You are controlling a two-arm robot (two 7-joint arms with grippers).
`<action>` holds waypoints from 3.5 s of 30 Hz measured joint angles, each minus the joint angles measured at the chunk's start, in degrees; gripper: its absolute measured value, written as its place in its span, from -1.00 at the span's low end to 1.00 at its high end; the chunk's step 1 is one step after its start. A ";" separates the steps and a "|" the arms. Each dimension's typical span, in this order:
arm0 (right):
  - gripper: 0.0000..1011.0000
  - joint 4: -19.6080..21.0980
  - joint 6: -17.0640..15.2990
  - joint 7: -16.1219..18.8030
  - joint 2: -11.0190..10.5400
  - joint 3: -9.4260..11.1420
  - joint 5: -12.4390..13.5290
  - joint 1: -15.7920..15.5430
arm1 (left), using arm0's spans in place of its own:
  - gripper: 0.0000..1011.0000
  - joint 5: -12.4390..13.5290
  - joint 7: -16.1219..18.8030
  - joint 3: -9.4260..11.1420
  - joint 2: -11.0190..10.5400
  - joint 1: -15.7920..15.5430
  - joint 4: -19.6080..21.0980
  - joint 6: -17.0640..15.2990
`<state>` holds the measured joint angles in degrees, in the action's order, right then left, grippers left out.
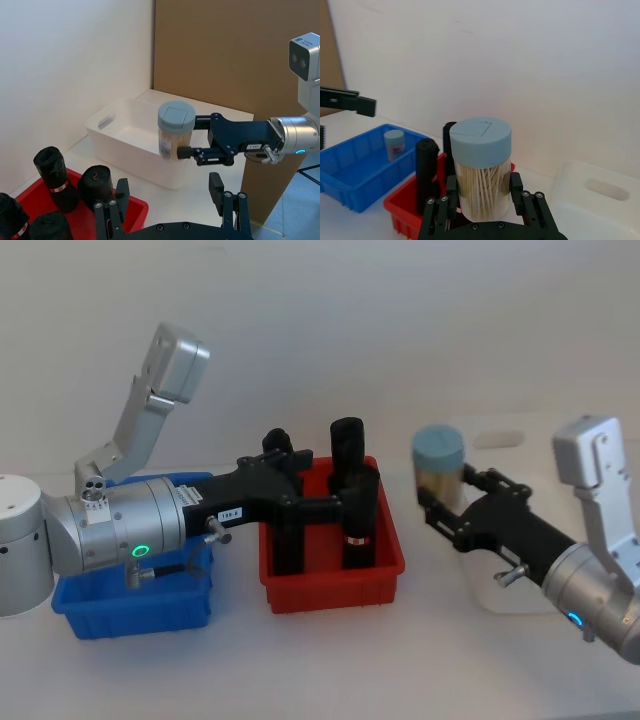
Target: Pick the cotton swabs from the blue box and place them into the white box.
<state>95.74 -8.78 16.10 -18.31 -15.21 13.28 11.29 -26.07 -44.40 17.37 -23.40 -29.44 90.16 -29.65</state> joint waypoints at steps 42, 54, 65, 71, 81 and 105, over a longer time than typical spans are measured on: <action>0.23 -24.69 10.93 -12.80 3.36 2.45 -2.00 8.72 | 0.99 -0.01 0.01 0.00 0.00 0.00 0.00 0.00; 0.72 -27.27 11.73 -12.32 4.01 2.41 -2.54 10.01 | 0.99 -0.01 0.01 0.00 0.00 0.00 0.00 0.00; 0.98 -27.96 12.30 -12.11 4.22 2.60 -2.78 10.32 | 0.99 0.00 0.01 0.00 0.00 0.00 0.00 0.00; 0.98 -27.93 12.62 -12.10 4.23 2.73 -2.83 10.27 | 0.99 0.00 0.01 0.00 0.00 0.00 0.00 0.00; 0.98 -26.99 13.04 -12.20 4.04 3.05 -2.83 9.70 | 0.99 0.00 0.01 0.00 0.00 0.00 0.00 0.00; 0.98 -18.02 11.44 -12.24 2.61 2.89 -1.21 3.69 | 0.99 2.75 8.40 1.68 0.28 3.06 0.58 5.46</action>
<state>77.72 2.65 3.86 -15.70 -12.32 12.07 14.98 -23.31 -36.00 19.05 -23.11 -26.38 90.74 -24.19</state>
